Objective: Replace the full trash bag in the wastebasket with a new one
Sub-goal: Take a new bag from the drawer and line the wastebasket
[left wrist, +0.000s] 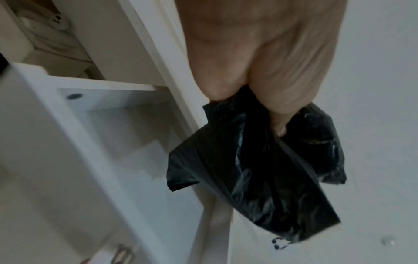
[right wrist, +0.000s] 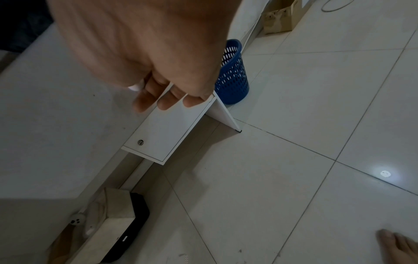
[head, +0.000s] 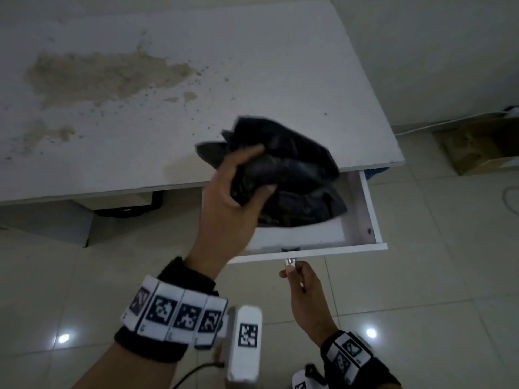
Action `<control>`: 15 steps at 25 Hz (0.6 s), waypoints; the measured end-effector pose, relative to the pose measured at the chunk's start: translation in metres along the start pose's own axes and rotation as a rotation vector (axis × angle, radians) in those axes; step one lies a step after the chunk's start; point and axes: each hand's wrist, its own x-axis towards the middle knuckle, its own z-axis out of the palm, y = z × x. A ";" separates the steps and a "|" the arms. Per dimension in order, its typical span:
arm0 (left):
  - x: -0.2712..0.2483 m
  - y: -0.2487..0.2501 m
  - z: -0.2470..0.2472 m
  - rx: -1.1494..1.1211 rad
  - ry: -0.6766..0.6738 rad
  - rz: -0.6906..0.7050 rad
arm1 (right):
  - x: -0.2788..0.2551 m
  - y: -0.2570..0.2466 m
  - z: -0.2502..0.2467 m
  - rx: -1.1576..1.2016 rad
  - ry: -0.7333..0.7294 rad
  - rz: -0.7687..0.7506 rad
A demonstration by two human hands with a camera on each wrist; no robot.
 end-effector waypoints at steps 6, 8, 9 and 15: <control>0.082 -0.025 -0.048 0.191 0.531 0.142 | -0.002 -0.010 0.001 0.042 0.005 -0.064; 0.095 -0.041 -0.067 0.219 0.631 0.136 | -0.001 -0.014 0.003 0.043 -0.001 -0.072; 0.098 -0.050 -0.072 0.214 0.616 0.101 | 0.002 -0.016 0.004 0.042 0.008 -0.079; 0.078 -0.099 -0.076 0.206 0.343 -0.279 | 0.034 -0.042 0.017 0.071 0.065 -0.107</control>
